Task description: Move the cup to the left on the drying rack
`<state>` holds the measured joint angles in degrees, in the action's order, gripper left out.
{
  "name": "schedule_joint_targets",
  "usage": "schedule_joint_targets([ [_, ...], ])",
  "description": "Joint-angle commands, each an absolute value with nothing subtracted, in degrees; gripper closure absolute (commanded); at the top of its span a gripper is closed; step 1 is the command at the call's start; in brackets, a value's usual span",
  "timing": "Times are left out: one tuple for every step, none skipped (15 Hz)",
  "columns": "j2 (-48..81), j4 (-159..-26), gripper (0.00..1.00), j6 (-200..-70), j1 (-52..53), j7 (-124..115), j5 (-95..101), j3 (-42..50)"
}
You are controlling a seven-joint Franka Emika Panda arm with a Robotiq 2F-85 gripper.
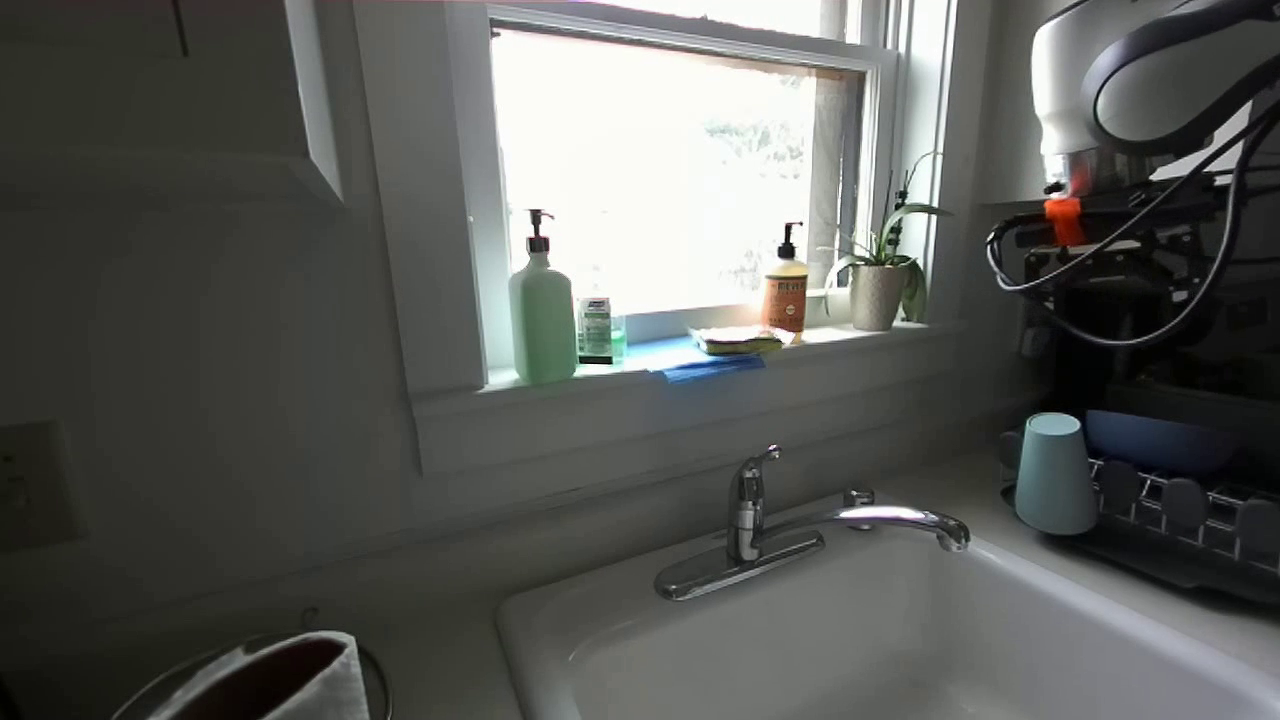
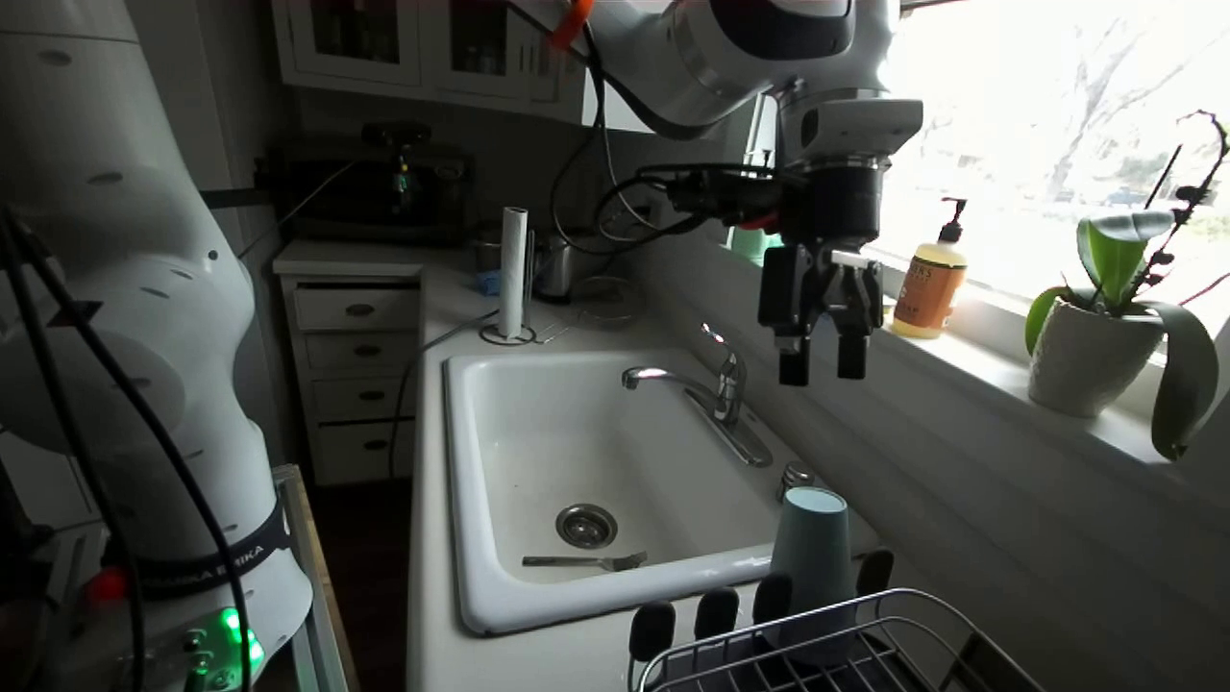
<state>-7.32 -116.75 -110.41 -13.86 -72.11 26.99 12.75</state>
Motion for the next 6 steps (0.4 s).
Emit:
schedule_joint_targets([
  [-10.34, -117.29, 0.00, -106.76, -14.17, -67.29, 25.32, 12.31],
  [-8.31, -116.64, 0.00, -108.86, -14.45, -70.00, 26.85, 12.16],
  [-8.71, -116.64, 0.00, -108.08, -14.48, -69.18, 26.82, 12.12],
  [-9.01, -116.65, 0.00, -107.65, -14.50, -68.78, 26.80, 12.09],
  [-9.15, -116.65, 0.00, -107.47, -14.51, -68.61, 26.79, 12.08],
  [-9.17, -116.65, 0.00, -107.44, -14.51, -68.52, 26.79, 12.07],
])
